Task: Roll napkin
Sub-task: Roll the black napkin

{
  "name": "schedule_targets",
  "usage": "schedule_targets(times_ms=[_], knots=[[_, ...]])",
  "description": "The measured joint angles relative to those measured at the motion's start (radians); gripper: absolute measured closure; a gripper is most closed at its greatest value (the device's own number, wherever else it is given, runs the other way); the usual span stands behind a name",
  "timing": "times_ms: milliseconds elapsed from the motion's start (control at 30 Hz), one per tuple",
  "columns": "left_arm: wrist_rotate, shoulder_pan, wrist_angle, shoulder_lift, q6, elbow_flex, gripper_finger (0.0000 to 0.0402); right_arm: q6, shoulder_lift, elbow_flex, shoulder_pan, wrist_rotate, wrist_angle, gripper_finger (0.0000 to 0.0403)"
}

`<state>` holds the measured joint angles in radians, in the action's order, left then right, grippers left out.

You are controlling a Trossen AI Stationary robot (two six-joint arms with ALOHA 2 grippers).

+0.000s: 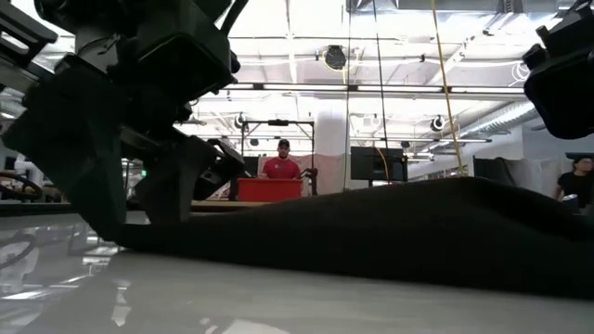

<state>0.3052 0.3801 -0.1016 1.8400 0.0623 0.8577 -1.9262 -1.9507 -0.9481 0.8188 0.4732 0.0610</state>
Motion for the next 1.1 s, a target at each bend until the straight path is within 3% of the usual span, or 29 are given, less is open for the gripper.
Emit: schedule_targets(times_ms=[200, 467, 667, 767, 967, 1100], knots=[[-0.021, -0.009, 0.029, 0.000, 0.006, 0.002, 0.0256, 0.090, -0.001, 0.002, 0.008, -0.002, 0.036, 0.0353], [0.016, -0.022, 0.049, 0.000, -0.047, 0.000, 0.0387, 0.130, 0.011, 0.002, 0.058, 0.021, 0.029, 0.0264], [0.031, -0.022, 0.052, 0.001, -0.051, 0.000, 0.0386, 0.244, 0.055, 0.009, 0.109, 0.034, -0.010, 0.0237], [0.036, -0.022, 0.050, 0.001, -0.051, -0.001, 0.0390, 0.432, 0.074, 0.011, 0.129, 0.046, 0.013, 0.0237], [0.076, -0.030, 0.036, 0.004, -0.042, -0.002, 0.0393, 0.972, 0.068, -0.093, 0.138, 0.071, 0.052, 0.0238], [0.117, -0.036, 0.035, 0.004, -0.019, -0.003, 0.0393, 1.155, 0.037, -0.171, 0.092, 0.076, -0.023, 0.0238]])
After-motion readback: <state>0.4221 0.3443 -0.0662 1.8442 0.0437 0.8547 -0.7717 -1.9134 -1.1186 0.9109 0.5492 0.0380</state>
